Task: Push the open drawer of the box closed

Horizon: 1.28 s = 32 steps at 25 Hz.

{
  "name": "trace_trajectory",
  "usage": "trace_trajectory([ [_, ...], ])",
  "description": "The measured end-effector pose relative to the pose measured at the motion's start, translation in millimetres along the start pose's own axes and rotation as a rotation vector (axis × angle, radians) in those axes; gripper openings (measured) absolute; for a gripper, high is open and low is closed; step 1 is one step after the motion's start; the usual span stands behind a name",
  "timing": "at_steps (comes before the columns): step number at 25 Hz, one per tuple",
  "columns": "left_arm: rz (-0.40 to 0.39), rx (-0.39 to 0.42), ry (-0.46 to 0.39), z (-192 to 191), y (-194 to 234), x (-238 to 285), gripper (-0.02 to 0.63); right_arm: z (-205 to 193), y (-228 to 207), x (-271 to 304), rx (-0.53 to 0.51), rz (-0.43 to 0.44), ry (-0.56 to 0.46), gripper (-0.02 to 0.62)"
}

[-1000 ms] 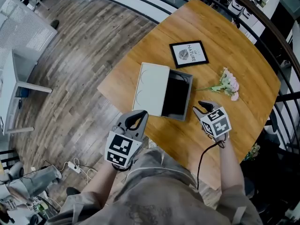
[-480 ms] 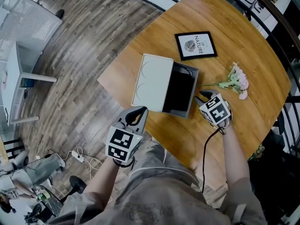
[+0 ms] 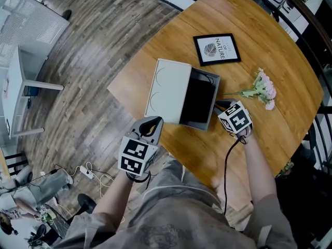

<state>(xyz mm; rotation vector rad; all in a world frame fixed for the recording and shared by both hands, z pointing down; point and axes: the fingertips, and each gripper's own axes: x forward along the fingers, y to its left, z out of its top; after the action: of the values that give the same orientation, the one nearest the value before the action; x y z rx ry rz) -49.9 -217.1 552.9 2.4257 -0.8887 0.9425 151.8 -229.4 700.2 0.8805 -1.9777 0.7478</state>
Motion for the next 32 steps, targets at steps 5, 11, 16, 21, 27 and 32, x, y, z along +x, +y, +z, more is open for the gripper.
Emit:
trace_trajectory([
  [5, 0.006, -0.016, 0.011, -8, 2, -1, 0.015, 4, -1, -5, 0.031, 0.011, -0.019, 0.083],
  [11, 0.004, -0.024, 0.009, -9, 5, -1, 0.015, 27, 7, -1, 0.037, 0.031, -0.052, 0.078],
  [16, 0.002, -0.025, 0.008, -12, 2, -6, 0.015, 44, 23, 16, 0.044, 0.067, -0.068, 0.078],
  [21, 0.000, -0.028, 0.010, -16, 2, -23, 0.015, 71, 40, 28, 0.050, 0.087, -0.087, 0.078],
  [27, 0.005, -0.047, -0.006, -22, 4, -39, 0.015, 91, 52, 41, 0.042, 0.041, -0.090, 0.081],
  [32, 0.021, -0.057, -0.029, -26, 9, -51, 0.015, 95, 49, 41, 0.095, 0.013, -0.110, 0.084],
])
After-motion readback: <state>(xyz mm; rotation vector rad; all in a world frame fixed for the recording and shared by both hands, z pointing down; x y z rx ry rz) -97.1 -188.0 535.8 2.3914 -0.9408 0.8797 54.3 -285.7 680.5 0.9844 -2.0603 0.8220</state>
